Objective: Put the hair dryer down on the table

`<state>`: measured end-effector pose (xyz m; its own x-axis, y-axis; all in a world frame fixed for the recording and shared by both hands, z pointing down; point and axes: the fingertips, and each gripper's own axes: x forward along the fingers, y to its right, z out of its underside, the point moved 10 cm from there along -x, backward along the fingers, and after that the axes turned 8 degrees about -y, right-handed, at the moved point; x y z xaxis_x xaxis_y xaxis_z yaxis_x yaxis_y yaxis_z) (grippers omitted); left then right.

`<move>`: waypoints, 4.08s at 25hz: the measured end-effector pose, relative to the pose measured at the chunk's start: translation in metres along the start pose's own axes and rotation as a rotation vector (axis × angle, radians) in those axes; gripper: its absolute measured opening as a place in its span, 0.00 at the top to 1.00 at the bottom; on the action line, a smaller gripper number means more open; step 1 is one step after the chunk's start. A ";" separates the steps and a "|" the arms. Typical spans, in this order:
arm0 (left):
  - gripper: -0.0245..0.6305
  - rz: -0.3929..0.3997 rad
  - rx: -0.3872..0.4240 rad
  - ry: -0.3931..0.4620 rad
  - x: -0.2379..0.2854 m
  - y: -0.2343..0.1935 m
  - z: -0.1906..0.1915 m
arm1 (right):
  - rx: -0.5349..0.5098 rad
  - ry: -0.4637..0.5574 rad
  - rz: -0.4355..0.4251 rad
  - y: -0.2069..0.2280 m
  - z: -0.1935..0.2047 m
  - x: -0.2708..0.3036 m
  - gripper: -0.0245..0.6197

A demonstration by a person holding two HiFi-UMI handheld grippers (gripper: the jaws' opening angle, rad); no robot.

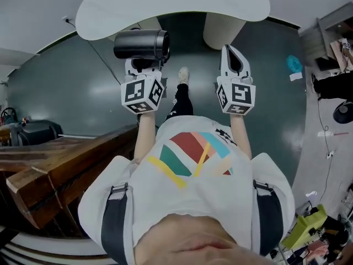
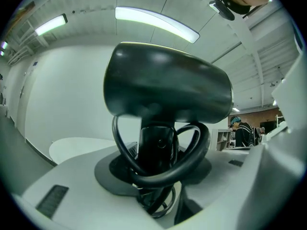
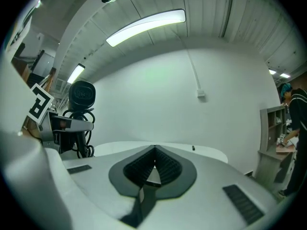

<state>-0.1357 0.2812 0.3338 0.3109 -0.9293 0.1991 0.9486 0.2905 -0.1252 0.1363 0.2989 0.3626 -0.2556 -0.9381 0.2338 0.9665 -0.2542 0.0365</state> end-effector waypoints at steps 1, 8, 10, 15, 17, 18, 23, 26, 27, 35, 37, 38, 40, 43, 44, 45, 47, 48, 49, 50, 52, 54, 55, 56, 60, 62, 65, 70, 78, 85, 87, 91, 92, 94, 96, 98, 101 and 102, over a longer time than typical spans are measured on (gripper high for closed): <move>0.63 0.003 0.007 -0.005 0.019 -0.007 -0.005 | 0.005 -0.006 -0.002 0.002 -0.004 0.020 0.95; 0.63 0.025 0.034 0.009 0.137 -0.068 -0.058 | -0.003 -0.038 -0.023 -0.005 -0.045 0.152 0.95; 0.63 0.034 0.040 0.021 0.167 -0.080 -0.073 | -0.003 -0.038 -0.028 -0.001 -0.057 0.184 0.95; 0.63 0.035 0.051 0.033 0.231 -0.103 -0.095 | -0.005 -0.049 -0.025 0.013 -0.073 0.242 0.95; 0.63 0.035 0.043 0.032 0.245 -0.111 -0.099 | 0.004 -0.060 -0.020 0.016 -0.075 0.256 0.95; 0.63 0.035 0.039 0.031 0.252 -0.114 -0.100 | 0.015 -0.066 -0.020 0.018 -0.075 0.263 0.95; 0.63 0.046 0.038 0.010 0.282 -0.125 -0.101 | 0.065 -0.087 -0.014 0.030 -0.074 0.297 0.95; 0.63 0.047 0.039 0.004 0.294 -0.133 -0.102 | 0.057 -0.090 -0.024 0.027 -0.077 0.313 0.95; 0.63 0.047 0.038 0.004 0.297 -0.136 -0.103 | 0.050 -0.090 -0.029 0.025 -0.078 0.318 0.95; 0.63 0.040 -0.009 0.019 0.318 -0.152 -0.107 | 0.045 -0.059 -0.096 0.017 -0.094 0.348 0.95; 0.63 0.031 -0.008 0.022 0.324 -0.158 -0.109 | 0.031 -0.048 -0.106 0.016 -0.101 0.356 0.95; 0.63 0.027 -0.010 0.022 0.326 -0.161 -0.110 | 0.023 -0.047 -0.109 0.014 -0.104 0.360 0.95; 0.63 0.021 -0.016 0.022 0.331 -0.168 -0.112 | 0.005 -0.048 -0.113 0.011 -0.109 0.367 0.95; 0.63 0.020 -0.024 0.022 0.342 -0.174 -0.114 | -0.003 -0.052 -0.117 0.012 -0.115 0.379 0.95; 0.63 0.022 -0.028 0.021 0.345 -0.175 -0.115 | 0.006 -0.050 -0.121 0.013 -0.117 0.382 0.95; 0.63 0.023 -0.032 0.022 0.347 -0.176 -0.115 | 0.016 -0.045 -0.127 0.014 -0.119 0.383 0.95; 0.63 0.021 -0.040 0.025 0.348 -0.177 -0.117 | 0.028 -0.030 -0.139 0.015 -0.126 0.383 0.95; 0.63 0.020 -0.044 0.027 0.348 -0.177 -0.118 | 0.029 -0.023 -0.141 0.015 -0.130 0.383 0.95; 0.63 0.018 -0.047 0.027 0.347 -0.176 -0.118 | 0.026 -0.017 -0.139 0.016 -0.132 0.381 0.95; 0.63 0.016 -0.048 0.026 0.347 -0.175 -0.118 | 0.024 -0.012 -0.136 0.017 -0.135 0.380 0.95; 0.63 0.010 -0.049 0.019 0.345 -0.173 -0.119 | 0.025 -0.008 -0.124 0.019 -0.137 0.376 0.95; 0.63 0.003 -0.052 0.011 0.343 -0.171 -0.120 | 0.031 -0.005 -0.115 0.019 -0.139 0.373 0.95; 0.63 -0.002 -0.056 0.007 0.342 -0.169 -0.121 | 0.031 -0.004 -0.116 0.019 -0.140 0.372 0.95; 0.63 -0.008 -0.060 0.001 0.341 -0.167 -0.122 | 0.028 -0.002 -0.120 0.020 -0.142 0.371 0.95; 0.63 -0.031 -0.076 -0.014 0.342 -0.154 -0.122 | 0.013 0.020 -0.138 0.029 -0.148 0.371 0.95; 0.63 -0.039 -0.074 -0.017 0.342 -0.152 -0.122 | -0.006 0.035 -0.150 0.031 -0.153 0.374 0.95; 0.63 -0.049 -0.069 -0.027 0.346 -0.148 -0.121 | -0.022 0.057 -0.162 0.035 -0.158 0.378 0.95; 0.63 -0.053 -0.070 -0.038 0.353 -0.138 -0.118 | -0.034 0.078 -0.164 0.045 -0.155 0.382 0.95; 0.63 -0.062 -0.058 -0.032 0.347 -0.133 -0.121 | -0.056 0.099 -0.160 0.041 -0.150 0.383 0.95; 0.63 -0.077 -0.056 -0.043 0.354 -0.132 -0.120 | -0.076 0.095 -0.156 0.047 -0.150 0.382 0.95; 0.63 -0.082 -0.060 -0.045 0.357 -0.134 -0.120 | -0.079 0.093 -0.153 0.048 -0.151 0.381 0.95; 0.63 -0.096 -0.074 -0.063 0.361 -0.141 -0.116 | -0.086 0.090 -0.146 0.049 -0.150 0.380 0.95; 0.63 -0.099 -0.076 -0.072 0.362 -0.142 -0.114 | -0.088 0.088 -0.144 0.050 -0.150 0.380 0.95; 0.63 -0.105 -0.077 -0.094 0.367 -0.144 -0.110 | -0.091 0.085 -0.140 0.053 -0.149 0.380 0.95; 0.63 -0.106 -0.084 -0.123 0.372 -0.147 -0.106 | -0.091 0.082 -0.136 0.056 -0.148 0.381 0.95; 0.63 -0.103 -0.103 -0.158 0.377 -0.149 -0.101 | -0.085 0.077 -0.128 0.058 -0.147 0.382 0.95; 0.63 -0.105 -0.122 -0.218 0.385 -0.153 -0.092 | -0.084 0.070 -0.120 0.060 -0.145 0.383 0.95; 0.63 -0.108 -0.123 -0.238 0.387 -0.154 -0.088 | -0.085 0.069 -0.120 0.061 -0.145 0.383 0.95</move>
<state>-0.1664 -0.1436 0.3442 0.2271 -0.8697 0.4382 0.9673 0.1494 -0.2047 0.0935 -0.1101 0.3132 -0.3728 -0.9130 0.1657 0.9241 -0.3815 -0.0230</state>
